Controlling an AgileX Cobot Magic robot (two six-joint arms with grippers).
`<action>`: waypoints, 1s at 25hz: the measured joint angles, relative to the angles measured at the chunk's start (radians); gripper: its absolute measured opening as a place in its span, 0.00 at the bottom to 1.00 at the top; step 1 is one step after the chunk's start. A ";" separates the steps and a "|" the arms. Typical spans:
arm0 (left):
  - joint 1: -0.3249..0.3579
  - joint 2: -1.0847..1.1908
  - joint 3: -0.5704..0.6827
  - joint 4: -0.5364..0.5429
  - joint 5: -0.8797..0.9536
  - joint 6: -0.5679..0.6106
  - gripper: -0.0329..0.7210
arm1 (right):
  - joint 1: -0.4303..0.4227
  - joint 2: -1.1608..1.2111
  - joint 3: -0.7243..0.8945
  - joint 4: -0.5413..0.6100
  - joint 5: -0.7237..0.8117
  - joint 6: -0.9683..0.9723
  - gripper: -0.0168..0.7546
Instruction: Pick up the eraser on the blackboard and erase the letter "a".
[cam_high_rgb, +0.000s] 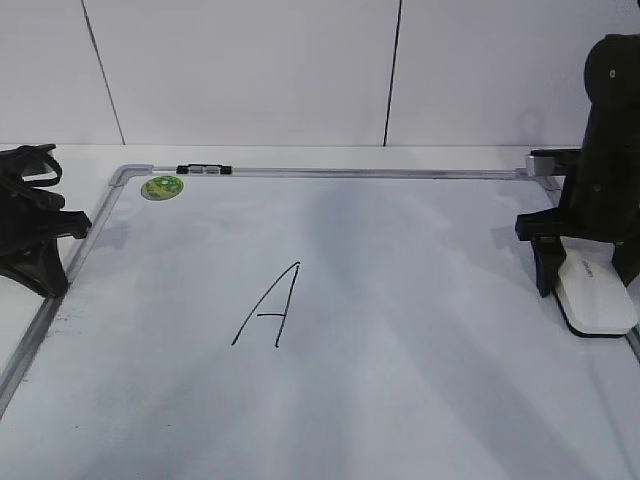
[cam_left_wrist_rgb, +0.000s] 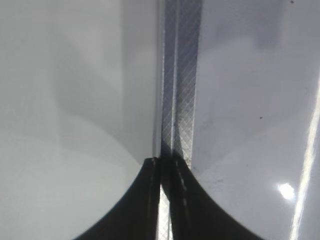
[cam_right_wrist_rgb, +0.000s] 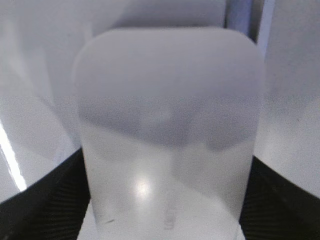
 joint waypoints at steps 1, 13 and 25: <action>0.000 0.000 0.000 0.000 0.000 0.000 0.06 | 0.000 0.000 0.000 0.000 0.000 0.000 0.89; 0.000 0.000 0.000 0.000 0.000 0.000 0.06 | 0.000 -0.042 -0.065 -0.014 0.000 -0.002 0.89; 0.000 0.000 0.000 0.000 0.005 0.000 0.06 | 0.000 -0.309 -0.067 -0.033 0.003 -0.002 0.89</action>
